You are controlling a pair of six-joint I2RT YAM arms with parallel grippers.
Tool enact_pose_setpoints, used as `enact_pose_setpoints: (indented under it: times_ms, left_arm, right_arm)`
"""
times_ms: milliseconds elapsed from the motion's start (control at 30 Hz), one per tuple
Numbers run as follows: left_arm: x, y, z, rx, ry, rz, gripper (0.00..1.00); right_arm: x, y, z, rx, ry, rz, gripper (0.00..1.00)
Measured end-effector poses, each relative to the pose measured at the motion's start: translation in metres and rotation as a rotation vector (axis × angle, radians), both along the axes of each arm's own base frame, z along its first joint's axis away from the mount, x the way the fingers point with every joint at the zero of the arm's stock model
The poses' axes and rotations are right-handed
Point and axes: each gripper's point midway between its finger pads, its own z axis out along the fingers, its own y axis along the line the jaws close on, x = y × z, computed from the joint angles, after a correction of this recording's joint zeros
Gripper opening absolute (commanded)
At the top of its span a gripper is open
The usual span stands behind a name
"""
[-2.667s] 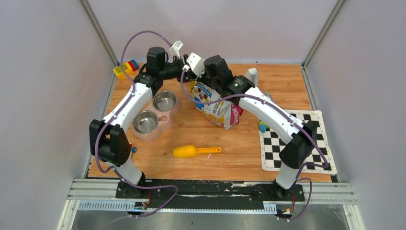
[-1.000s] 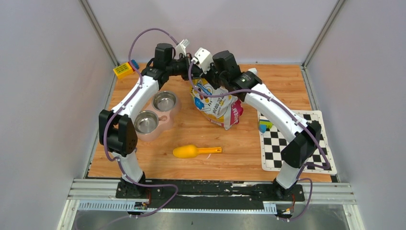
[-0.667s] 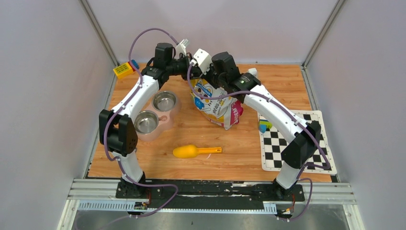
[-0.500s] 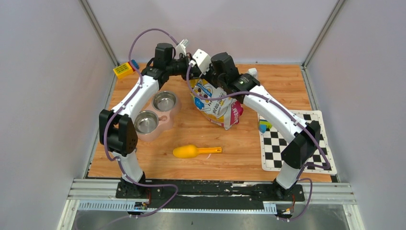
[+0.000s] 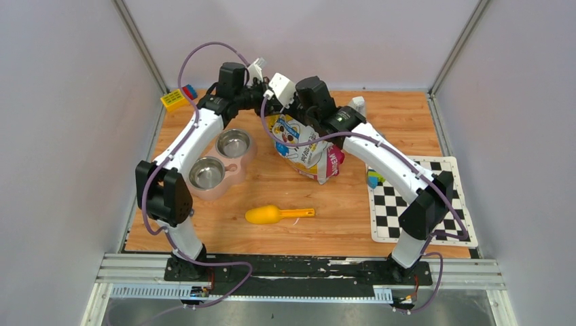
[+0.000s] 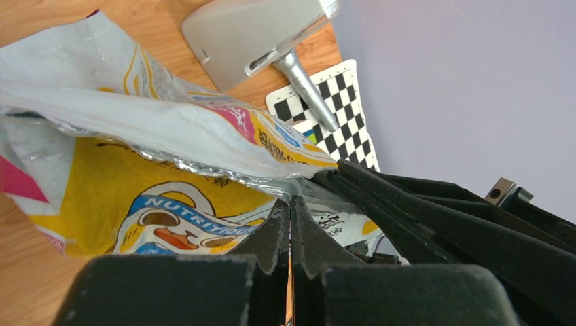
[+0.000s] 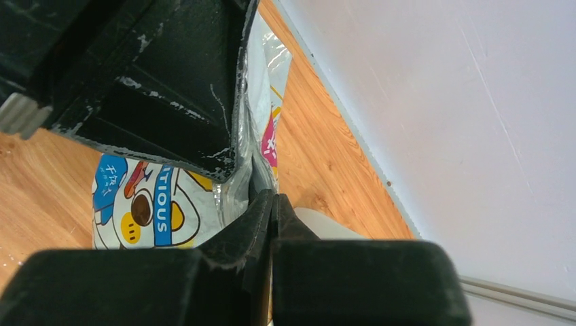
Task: Serve the pet food
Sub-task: Open the pet food bag at the center of the board.
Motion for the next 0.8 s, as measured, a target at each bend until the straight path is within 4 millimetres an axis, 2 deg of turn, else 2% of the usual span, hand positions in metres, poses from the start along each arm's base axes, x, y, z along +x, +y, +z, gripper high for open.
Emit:
enact_pose_setpoints:
  times_ms: [200,467,800]
  left_arm:
    - [-0.007,0.008,-0.002,0.044,0.031,0.041,0.0]
    - [-0.023,0.021,0.004,0.078,0.061,0.069,0.0]
    - [-0.032,0.029,0.008,0.117,0.066,0.069,0.0]
  right_arm:
    - [0.003,-0.001,0.006,-0.026,-0.038,-0.003,0.0]
    - [0.021,-0.02,0.021,-0.079,-0.134,-0.092,0.0]
    - [0.029,-0.029,0.025,-0.12,-0.168,-0.138,0.0]
